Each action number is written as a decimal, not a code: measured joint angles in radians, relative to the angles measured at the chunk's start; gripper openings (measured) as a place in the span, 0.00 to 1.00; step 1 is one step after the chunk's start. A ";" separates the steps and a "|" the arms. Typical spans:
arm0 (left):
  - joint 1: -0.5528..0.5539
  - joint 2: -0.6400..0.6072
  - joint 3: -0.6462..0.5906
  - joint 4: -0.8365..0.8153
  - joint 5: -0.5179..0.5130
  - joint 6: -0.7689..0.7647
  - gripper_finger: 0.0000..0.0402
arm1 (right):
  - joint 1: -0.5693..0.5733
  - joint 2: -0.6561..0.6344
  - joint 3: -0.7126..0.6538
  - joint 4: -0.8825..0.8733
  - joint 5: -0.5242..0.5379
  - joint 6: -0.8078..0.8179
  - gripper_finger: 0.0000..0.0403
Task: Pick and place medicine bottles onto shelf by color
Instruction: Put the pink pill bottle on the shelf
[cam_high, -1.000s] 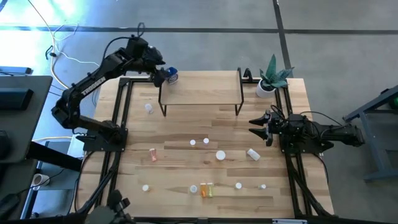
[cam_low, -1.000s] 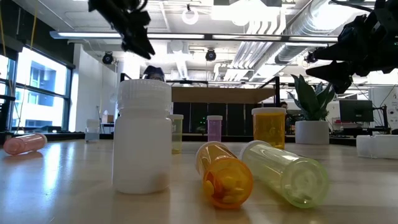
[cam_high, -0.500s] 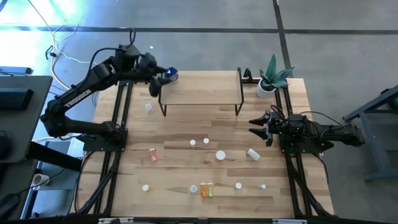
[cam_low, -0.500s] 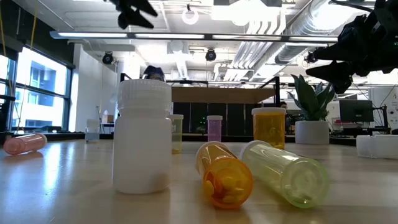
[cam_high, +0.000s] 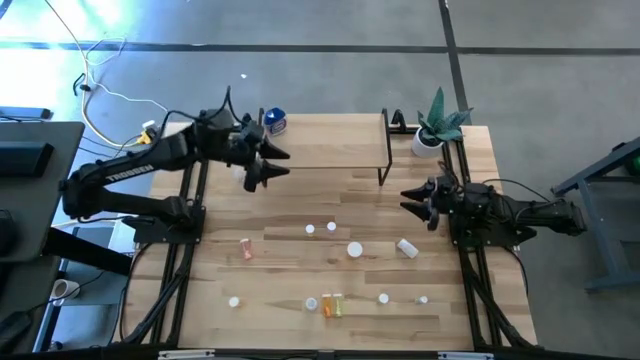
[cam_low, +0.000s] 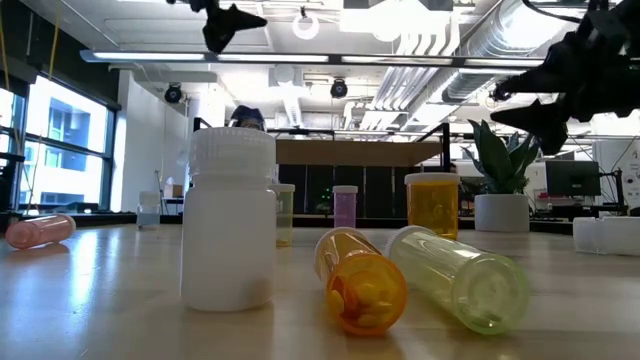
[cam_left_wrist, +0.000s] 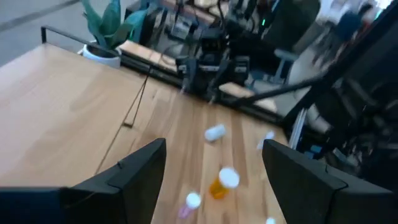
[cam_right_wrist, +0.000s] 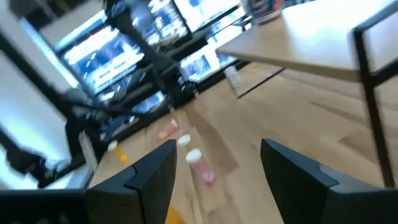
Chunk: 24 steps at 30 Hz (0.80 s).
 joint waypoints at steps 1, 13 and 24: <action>-0.008 -0.003 -0.029 0.039 -0.011 -0.024 0.64 | 0.000 0.000 0.000 0.007 0.017 0.026 0.55; -0.172 -0.007 -0.220 0.259 -0.202 -0.127 0.64 | 0.000 0.000 0.000 0.237 0.169 0.109 0.55; -0.251 -0.016 -0.220 0.257 -0.225 -0.113 0.63 | 0.000 0.028 0.096 0.370 0.190 -0.047 0.55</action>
